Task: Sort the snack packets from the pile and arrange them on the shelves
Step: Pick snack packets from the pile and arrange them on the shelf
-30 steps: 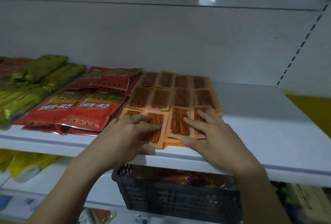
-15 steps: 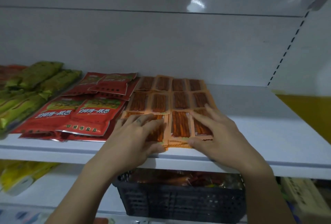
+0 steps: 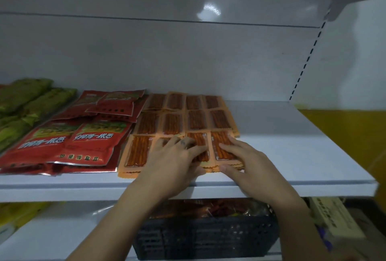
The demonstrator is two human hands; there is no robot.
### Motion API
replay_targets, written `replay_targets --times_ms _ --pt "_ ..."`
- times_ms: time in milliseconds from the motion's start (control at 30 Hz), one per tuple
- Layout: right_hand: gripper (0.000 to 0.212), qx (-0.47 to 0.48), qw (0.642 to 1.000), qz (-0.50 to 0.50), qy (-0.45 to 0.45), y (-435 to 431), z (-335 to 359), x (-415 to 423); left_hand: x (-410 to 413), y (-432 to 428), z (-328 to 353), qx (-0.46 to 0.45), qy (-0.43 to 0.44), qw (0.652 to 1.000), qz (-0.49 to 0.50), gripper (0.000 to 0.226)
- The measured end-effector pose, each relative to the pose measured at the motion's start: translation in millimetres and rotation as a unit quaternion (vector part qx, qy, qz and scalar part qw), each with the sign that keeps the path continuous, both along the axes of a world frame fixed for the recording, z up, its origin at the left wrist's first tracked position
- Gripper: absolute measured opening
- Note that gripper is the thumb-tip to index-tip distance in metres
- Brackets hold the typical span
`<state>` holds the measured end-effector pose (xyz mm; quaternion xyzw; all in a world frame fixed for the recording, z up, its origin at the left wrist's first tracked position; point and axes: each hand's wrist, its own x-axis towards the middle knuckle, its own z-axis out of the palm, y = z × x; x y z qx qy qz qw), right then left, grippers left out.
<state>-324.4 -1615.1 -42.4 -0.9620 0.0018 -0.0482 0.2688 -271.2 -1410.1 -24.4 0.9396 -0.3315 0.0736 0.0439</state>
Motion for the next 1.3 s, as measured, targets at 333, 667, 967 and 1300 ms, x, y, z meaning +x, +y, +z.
replay_targets --times_ms 333,667,967,1300 --pt "0.054 0.022 1.000 -0.012 -0.017 -3 -1 -2 -5 -2 -2 -0.012 -0.010 1.000 0.026 0.054" --pt "0.057 0.034 0.999 -0.010 -0.027 6 -9 -7 -1 -5 -3 -0.020 0.011 1.000 0.008 0.058" --pt "0.066 0.034 0.996 -0.018 -0.076 5 2 -7 -1 14 4 -0.022 0.026 0.999 0.034 0.074" --pt "0.065 -0.145 0.986 0.073 -0.045 73 27 4 5 96 12 0.032 0.040 0.995 0.091 0.071"
